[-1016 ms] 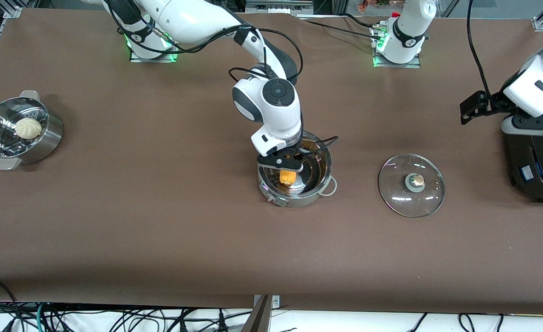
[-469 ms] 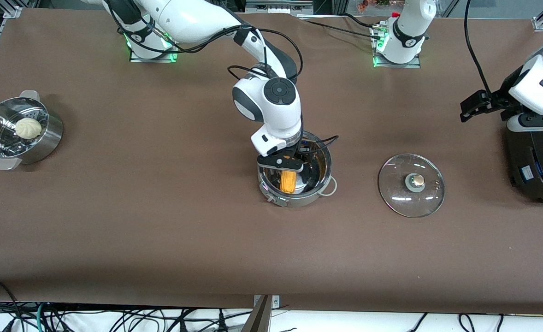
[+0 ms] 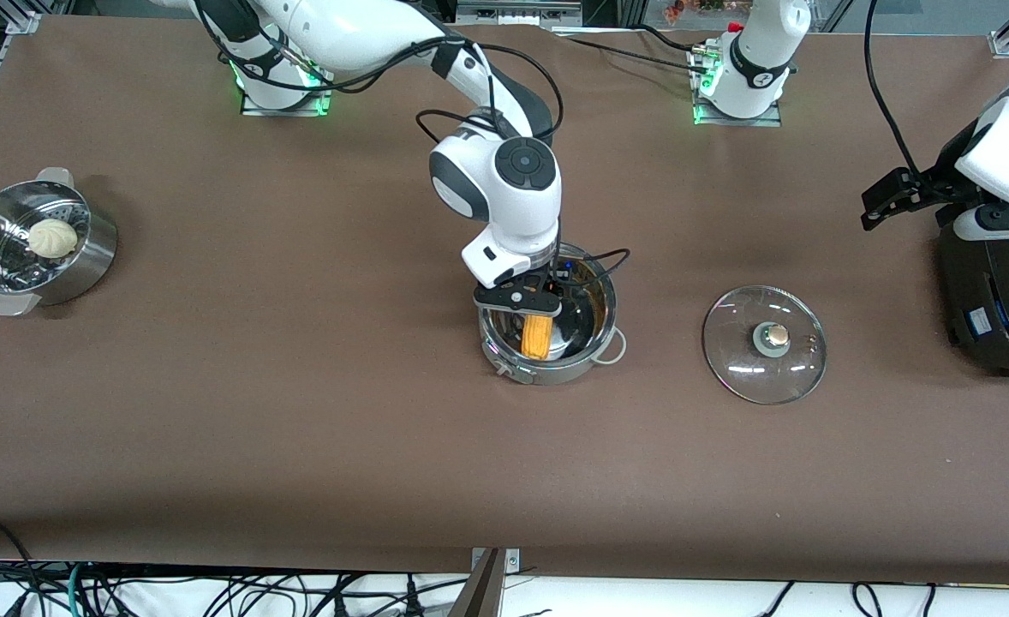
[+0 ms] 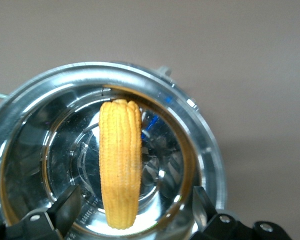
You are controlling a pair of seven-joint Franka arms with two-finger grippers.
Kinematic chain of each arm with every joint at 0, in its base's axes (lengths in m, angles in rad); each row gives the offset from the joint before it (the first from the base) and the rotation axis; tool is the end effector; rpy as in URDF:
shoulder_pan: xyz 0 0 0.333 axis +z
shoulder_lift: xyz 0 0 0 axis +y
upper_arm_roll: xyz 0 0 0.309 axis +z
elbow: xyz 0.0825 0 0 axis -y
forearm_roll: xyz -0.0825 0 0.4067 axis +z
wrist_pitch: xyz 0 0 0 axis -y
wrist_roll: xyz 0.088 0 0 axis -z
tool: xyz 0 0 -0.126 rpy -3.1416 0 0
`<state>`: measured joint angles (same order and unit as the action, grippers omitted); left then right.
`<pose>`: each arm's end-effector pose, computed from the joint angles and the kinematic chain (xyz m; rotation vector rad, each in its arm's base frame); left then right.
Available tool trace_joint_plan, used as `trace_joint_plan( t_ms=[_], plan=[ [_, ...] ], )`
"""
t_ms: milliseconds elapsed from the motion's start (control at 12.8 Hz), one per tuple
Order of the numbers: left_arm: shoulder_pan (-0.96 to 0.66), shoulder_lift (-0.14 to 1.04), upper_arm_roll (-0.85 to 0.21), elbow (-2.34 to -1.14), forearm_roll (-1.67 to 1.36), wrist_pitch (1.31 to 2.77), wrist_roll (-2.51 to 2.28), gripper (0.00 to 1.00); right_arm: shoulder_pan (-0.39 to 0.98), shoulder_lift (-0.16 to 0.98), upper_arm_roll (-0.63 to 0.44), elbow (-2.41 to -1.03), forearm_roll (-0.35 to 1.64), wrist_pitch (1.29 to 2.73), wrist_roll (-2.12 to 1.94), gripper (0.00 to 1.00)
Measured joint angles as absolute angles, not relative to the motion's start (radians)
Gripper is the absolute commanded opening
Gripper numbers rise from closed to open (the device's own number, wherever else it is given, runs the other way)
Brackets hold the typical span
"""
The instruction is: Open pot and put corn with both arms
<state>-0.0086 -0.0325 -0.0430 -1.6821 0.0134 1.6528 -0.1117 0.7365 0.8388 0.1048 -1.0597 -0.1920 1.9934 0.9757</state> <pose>0.5721 -0.0283 0.5690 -3.1258 -0.0923 -0.0068 0.5608 0.5660 0.3107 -3.1155 0.1601 -0.2208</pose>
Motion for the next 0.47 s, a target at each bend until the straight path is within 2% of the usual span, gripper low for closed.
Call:
trace_joint_plan(
  t_ms=[469],
  plan=[
    [-0.009, -0.032, -0.041, -1.683, 0.013, 1.653, -0.112, 1.0, 0.608, 0.725, 0.078, -1.057, -0.18, 1.868, 0.722, 1.0]
  ],
)
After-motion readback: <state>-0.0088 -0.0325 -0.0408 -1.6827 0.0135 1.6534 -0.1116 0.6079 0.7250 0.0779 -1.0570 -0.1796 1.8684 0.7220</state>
